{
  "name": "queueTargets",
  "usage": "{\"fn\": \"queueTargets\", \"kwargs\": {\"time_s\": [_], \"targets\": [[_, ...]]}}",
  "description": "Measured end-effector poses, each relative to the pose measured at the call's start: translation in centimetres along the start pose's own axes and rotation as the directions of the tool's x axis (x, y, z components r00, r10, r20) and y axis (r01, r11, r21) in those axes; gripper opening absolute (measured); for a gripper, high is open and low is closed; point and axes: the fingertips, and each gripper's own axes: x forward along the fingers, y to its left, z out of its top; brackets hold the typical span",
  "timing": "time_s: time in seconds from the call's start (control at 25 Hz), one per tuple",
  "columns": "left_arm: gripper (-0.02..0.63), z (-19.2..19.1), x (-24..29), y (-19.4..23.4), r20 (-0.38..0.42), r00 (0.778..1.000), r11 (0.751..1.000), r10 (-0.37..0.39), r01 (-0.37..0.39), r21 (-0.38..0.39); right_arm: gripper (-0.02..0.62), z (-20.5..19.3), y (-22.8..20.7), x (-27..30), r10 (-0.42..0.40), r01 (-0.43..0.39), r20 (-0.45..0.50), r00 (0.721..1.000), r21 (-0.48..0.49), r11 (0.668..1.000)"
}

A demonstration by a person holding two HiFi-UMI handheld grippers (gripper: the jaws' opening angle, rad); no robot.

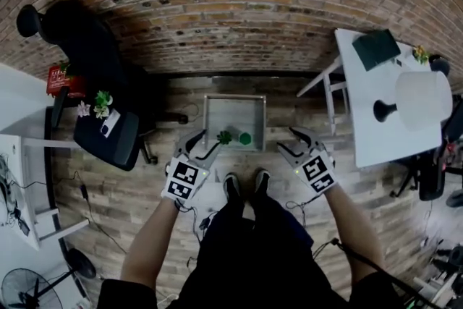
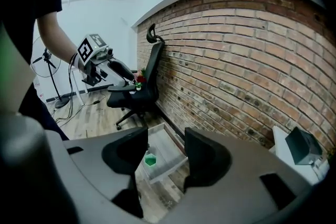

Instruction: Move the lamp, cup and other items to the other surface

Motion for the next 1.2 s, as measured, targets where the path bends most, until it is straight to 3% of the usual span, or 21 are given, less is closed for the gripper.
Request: {"fn": "queueTargets", "kwargs": {"time_s": [0.24,0.52,0.84,1.2], "targets": [[0.207,-2.9,0.2,0.7,-0.028,0.991,0.987,0.132,-0.134,-0.084,0.226,-3.1,-0.6,3.7,0.02,-0.021,0.006,1.0,0.063,0.998],[0.207,-7.4,1.7,-1.0,-0.092,0.974,0.961,0.206,-0.219,-0.168,0.236,-8.7,1.7,10.1,0.111,-0.109,-0.016,0.994,0.108,0.988],[0.209,-14.5,4.1,-1.5,-0.146,0.973,0.952,0.179,-0.209,-0.225,0.266,-14.5,5.2,17.3,0.141,-0.129,-0.08,0.987,0.147,0.981],[0.21,-20.6,6.1,-0.6,-0.173,0.974,0.954,0.144,-0.183,-0.238,0.309,-21.1,8.1,26.1,0.121,-0.089,-0.148,0.982,0.208,0.974]]}}
